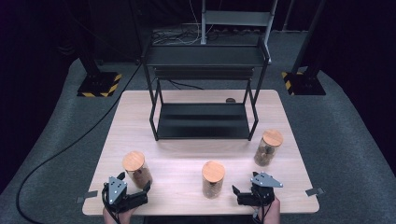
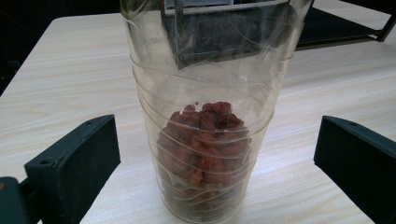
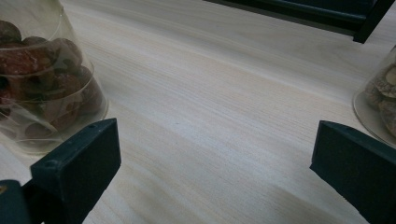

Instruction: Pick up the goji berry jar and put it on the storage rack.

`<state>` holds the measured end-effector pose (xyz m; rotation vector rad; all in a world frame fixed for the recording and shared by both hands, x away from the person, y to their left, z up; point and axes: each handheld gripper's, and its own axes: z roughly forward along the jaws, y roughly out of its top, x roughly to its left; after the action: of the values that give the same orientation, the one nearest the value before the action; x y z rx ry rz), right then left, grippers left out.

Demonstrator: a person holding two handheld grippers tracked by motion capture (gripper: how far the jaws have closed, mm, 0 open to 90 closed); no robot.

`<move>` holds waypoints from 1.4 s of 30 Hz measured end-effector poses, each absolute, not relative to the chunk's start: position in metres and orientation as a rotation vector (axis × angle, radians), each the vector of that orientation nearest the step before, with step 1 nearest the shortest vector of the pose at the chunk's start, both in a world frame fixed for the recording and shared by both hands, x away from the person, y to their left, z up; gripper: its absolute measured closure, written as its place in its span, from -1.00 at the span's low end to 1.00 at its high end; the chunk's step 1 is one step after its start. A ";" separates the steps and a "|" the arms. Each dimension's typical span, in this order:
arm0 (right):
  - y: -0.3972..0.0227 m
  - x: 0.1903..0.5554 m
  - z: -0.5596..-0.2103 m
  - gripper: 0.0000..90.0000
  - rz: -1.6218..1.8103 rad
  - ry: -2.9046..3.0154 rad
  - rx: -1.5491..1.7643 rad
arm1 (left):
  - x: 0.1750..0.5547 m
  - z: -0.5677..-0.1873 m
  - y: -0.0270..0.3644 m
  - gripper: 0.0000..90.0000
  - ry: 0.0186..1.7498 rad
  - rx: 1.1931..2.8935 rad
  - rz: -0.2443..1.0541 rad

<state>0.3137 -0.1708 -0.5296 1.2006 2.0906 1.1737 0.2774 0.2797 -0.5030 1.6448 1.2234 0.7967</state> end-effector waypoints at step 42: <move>-0.170 0.312 -0.530 -0.99 1.170 2.091 1.178 | 0.299 -0.510 0.272 -0.46 1.188 1.642 0.792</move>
<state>0.3124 -0.1699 -0.5298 1.1782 2.0912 1.1700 0.2992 0.2725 -0.5101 1.6423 1.1885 0.7925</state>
